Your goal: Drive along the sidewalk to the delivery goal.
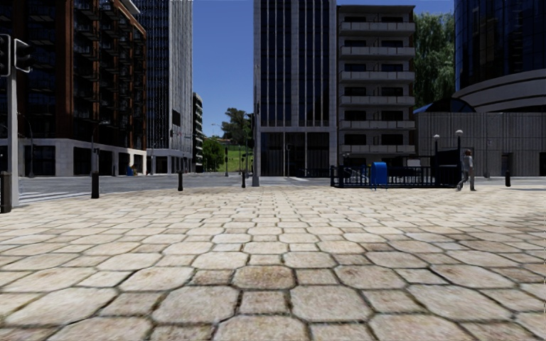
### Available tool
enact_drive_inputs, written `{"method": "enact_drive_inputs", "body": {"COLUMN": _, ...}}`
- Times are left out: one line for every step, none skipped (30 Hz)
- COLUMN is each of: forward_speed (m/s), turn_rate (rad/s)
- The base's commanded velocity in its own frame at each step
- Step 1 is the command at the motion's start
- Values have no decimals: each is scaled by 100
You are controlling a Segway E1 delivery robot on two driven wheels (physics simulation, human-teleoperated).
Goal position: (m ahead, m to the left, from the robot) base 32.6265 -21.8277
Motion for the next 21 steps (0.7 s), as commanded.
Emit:
{"method": "enact_drive_inputs", "body": {"forward_speed": 200, "turn_rate": 0}}
{"method": "enact_drive_inputs", "body": {"forward_speed": 200, "turn_rate": 0}}
{"method": "enact_drive_inputs", "body": {"forward_speed": 200, "turn_rate": 0}}
{"method": "enact_drive_inputs", "body": {"forward_speed": 200, "turn_rate": 0}}
{"method": "enact_drive_inputs", "body": {"forward_speed": 200, "turn_rate": 0}}
{"method": "enact_drive_inputs", "body": {"forward_speed": 200, "turn_rate": 0}}
{"method": "enact_drive_inputs", "body": {"forward_speed": 200, "turn_rate": 0}}
{"method": "enact_drive_inputs", "body": {"forward_speed": 200, "turn_rate": 0}}
{"method": "enact_drive_inputs", "body": {"forward_speed": 200, "turn_rate": 0}}
{"method": "enact_drive_inputs", "body": {"forward_speed": 200, "turn_rate": 0}}
{"method": "enact_drive_inputs", "body": {"forward_speed": 200, "turn_rate": 0}}
{"method": "enact_drive_inputs", "body": {"forward_speed": 200, "turn_rate": 0}}
{"method": "enact_drive_inputs", "body": {"forward_speed": 200, "turn_rate": 0}}
{"method": "enact_drive_inputs", "body": {"forward_speed": 200, "turn_rate": 0}}
{"method": "enact_drive_inputs", "body": {"forward_speed": 200, "turn_rate": 0}}
{"method": "enact_drive_inputs", "body": {"forward_speed": 200, "turn_rate": 0}}
{"method": "enact_drive_inputs", "body": {"forward_speed": 200, "turn_rate": 0}}
{"method": "enact_drive_inputs", "body": {"forward_speed": 200, "turn_rate": 0}}
{"method": "enact_drive_inputs", "body": {"forward_speed": 200, "turn_rate": 0}}
{"method": "enact_drive_inputs", "body": {"forward_speed": 200, "turn_rate": 0}}
{"method": "enact_drive_inputs", "body": {"forward_speed": 200, "turn_rate": 0}}
